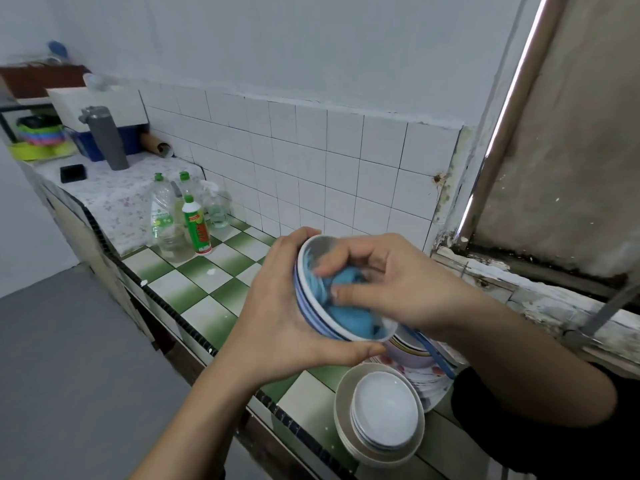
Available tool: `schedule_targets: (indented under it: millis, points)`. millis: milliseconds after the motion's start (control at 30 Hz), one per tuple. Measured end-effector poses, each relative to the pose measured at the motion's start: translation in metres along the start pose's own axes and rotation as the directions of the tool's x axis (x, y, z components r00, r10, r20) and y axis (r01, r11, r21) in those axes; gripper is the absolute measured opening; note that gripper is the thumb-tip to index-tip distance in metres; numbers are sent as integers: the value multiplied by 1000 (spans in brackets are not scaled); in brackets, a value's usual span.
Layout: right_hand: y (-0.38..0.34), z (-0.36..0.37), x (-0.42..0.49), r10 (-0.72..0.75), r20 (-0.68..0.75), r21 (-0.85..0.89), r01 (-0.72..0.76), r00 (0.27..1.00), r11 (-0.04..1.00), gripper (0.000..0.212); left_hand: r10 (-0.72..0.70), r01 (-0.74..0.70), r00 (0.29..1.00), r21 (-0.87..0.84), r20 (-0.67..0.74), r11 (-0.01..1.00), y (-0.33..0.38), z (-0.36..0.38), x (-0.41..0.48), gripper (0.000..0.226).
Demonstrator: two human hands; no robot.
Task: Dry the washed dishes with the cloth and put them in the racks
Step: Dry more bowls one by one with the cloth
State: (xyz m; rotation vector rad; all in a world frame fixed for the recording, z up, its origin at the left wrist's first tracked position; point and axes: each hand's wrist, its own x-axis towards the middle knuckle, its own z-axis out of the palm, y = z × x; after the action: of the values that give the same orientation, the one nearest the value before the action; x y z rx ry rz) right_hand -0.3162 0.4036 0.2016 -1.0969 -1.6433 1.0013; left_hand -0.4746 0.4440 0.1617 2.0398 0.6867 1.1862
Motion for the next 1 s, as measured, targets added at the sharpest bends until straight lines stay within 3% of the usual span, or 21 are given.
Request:
schedule_targets:
  millis: [67,133,200,267,300,433,500,600,667,733,800,833,900,1000]
  points:
    - [-13,-9,-2,9,280,-206,51,960,977,34,-38,39,999,-15,38,999,0,-5,-3,107]
    - [-26,-18,-1,95,404,-421,93,910,902,31,-46,47,997,-13,58,999,2,-4,-7,107]
    - [-27,-24,2,142,398,-657,173,906,734,25,-49,51,998,-31,41,998,4,1,-10,102]
    - [-22,-25,5,147,277,-830,159,950,535,22,-52,53,998,-68,19,996,5,5,-11,97]
    - [-18,-22,4,116,200,-849,113,973,516,22,-55,56,998,-82,14,995,6,6,-12,96]
    - [-4,-1,-2,-72,-56,-584,26,996,811,22,-67,67,998,-134,3,989,6,12,-13,92]
    - [-5,0,-6,-39,28,-458,48,999,888,25,-76,74,997,-143,-8,987,5,12,-14,91]
    - [-19,-11,-9,74,259,-499,68,963,864,23,-84,83,996,-134,2,987,5,13,-17,93]
    - [-24,-18,-10,91,272,-419,32,958,908,26,-98,95,995,-169,-10,981,5,19,-17,94]
    - [-22,-13,-10,101,121,-119,-87,987,989,30,-106,96,994,-183,-42,978,4,25,-15,95]
    - [-15,-7,-8,190,-101,200,-167,977,965,27,-113,103,992,-166,-54,981,6,30,-15,101]
    - [-11,-5,-7,205,-183,255,-155,961,954,25,-116,107,992,-151,-53,983,7,31,-15,104]
    - [-10,-4,-7,130,-220,139,-101,967,985,21,-119,112,992,-133,-43,985,10,31,-16,104]
    - [-14,-10,-10,45,-5,-80,-45,999,996,21,-89,85,995,-108,-40,991,13,27,-16,96]
